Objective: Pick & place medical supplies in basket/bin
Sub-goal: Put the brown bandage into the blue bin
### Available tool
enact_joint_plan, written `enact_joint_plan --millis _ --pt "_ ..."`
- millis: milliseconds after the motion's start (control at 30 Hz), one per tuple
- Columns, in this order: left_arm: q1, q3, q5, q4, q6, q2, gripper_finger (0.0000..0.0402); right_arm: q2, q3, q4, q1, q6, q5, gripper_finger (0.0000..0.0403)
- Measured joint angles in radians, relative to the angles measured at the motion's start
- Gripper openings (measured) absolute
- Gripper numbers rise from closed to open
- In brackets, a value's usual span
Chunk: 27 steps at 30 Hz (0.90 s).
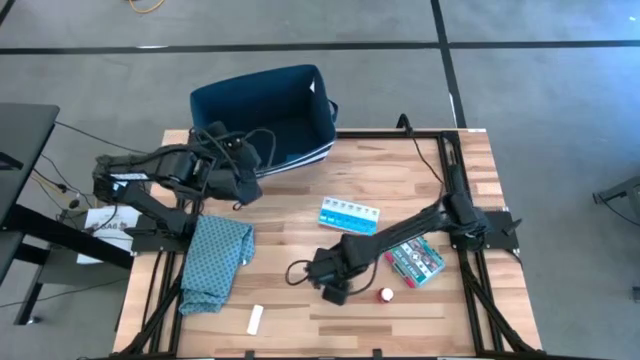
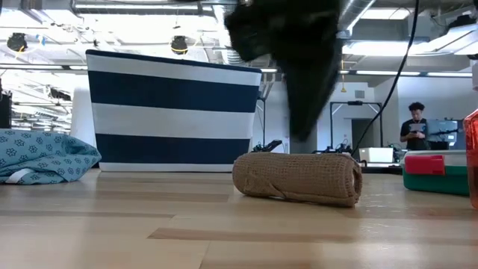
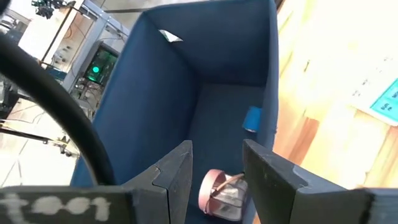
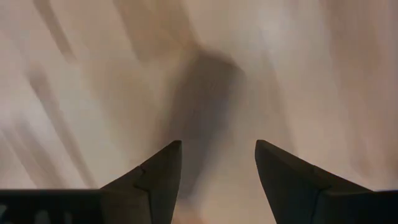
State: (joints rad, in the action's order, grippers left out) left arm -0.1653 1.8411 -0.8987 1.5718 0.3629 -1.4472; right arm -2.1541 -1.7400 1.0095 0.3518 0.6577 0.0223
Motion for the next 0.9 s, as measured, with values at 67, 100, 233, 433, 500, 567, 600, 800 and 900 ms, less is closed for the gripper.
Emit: enact_joint_plan --millis 67,100,233,433,500,567,600,800,900 --pt "-0.016 -0.014 -0.005 -0.001 0.007 0.001 0.0135 -0.028 0.002 0.018 0.0 0.009 0.001 0.0198" --pt "-0.026 -0.022 -0.006 0.0 0.01 0.002 0.0135 -0.043 -0.002 0.001 -0.001 0.009 -0.011 0.0197" --pt "-0.065 -0.034 -0.017 -0.001 0.018 0.0 0.0135 -0.089 -0.004 -0.07 -0.009 0.007 -0.068 0.0192" --pt "-0.117 -0.035 -0.031 -0.001 0.043 0.001 0.0135 -0.124 0.0 -0.153 -0.014 -0.021 -0.161 0.0184" --pt "-0.138 -0.035 -0.03 -0.001 0.052 0.001 0.0135 -0.132 -0.001 -0.142 -0.015 -0.052 -0.157 0.0176" --pt "-0.162 -0.035 -0.03 -0.001 0.065 0.001 0.0135 -0.131 -0.004 -0.114 -0.015 -0.087 -0.13 0.0161" --pt "-0.175 -0.035 -0.029 -0.001 0.077 0.001 0.0135 -0.125 -0.004 -0.103 -0.016 -0.105 -0.122 0.0151" --pt "-0.291 -0.035 0.062 -0.001 0.184 0.001 0.0135 -0.037 -0.013 -0.045 -0.026 -0.212 -0.116 0.0078" --pt "-0.366 -0.035 0.073 -0.001 0.24 0.001 0.0135 0.073 -0.061 0.021 -0.039 -0.311 -0.035 0.007"
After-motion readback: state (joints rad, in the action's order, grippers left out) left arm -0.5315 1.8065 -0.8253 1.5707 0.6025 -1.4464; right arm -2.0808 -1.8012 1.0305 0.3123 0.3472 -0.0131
